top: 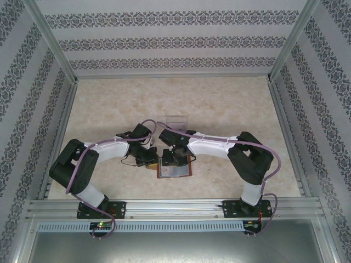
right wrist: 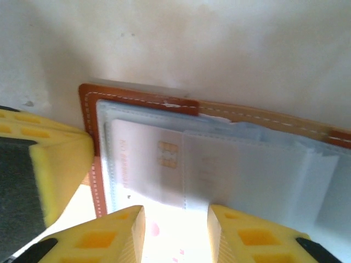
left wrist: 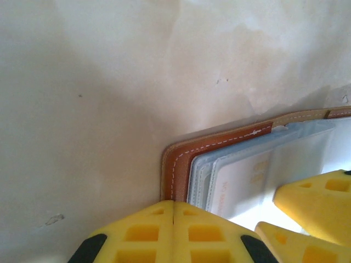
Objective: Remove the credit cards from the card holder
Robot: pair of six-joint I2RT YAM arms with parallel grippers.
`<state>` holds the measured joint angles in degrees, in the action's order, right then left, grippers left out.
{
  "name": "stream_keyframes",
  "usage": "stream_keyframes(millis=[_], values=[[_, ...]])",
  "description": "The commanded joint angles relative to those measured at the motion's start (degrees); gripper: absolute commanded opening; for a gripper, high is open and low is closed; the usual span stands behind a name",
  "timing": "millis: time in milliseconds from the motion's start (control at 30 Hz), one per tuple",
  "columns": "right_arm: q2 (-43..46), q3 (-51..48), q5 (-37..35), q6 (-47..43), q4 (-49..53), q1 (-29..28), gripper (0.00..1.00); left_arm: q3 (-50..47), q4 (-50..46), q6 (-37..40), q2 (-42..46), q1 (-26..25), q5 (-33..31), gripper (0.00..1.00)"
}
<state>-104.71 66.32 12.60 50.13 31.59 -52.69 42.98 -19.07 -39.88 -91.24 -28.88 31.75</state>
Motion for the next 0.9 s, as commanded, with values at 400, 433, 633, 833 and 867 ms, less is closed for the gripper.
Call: stream_keyframes(millis=[400,433,633,833,867], values=[[-1.0,6.5,-13.1,-3.3,16.6,-2.3,0.40,0.5,-2.3,0.7,0.6,-0.7,-1.0,0.05],[-0.9,6.6,-13.2,-3.3,16.8,-2.3,0.40,0.5,-2.3,0.6,0.6,-0.7,-0.9,0.05],[-0.1,6.4,-12.7,-3.1,16.7,-2.6,0.38,0.3,-2.1,0.5,0.5,-0.7,-1.0,0.05],[1.1,5.1,-9.7,-2.6,13.5,-2.6,0.25,0.3,-1.9,0.5,0.5,-0.7,-0.9,0.05],[1.2,4.9,-9.6,-2.3,13.2,-2.5,0.21,0.2,-1.9,0.5,0.5,-0.7,-0.9,0.05]])
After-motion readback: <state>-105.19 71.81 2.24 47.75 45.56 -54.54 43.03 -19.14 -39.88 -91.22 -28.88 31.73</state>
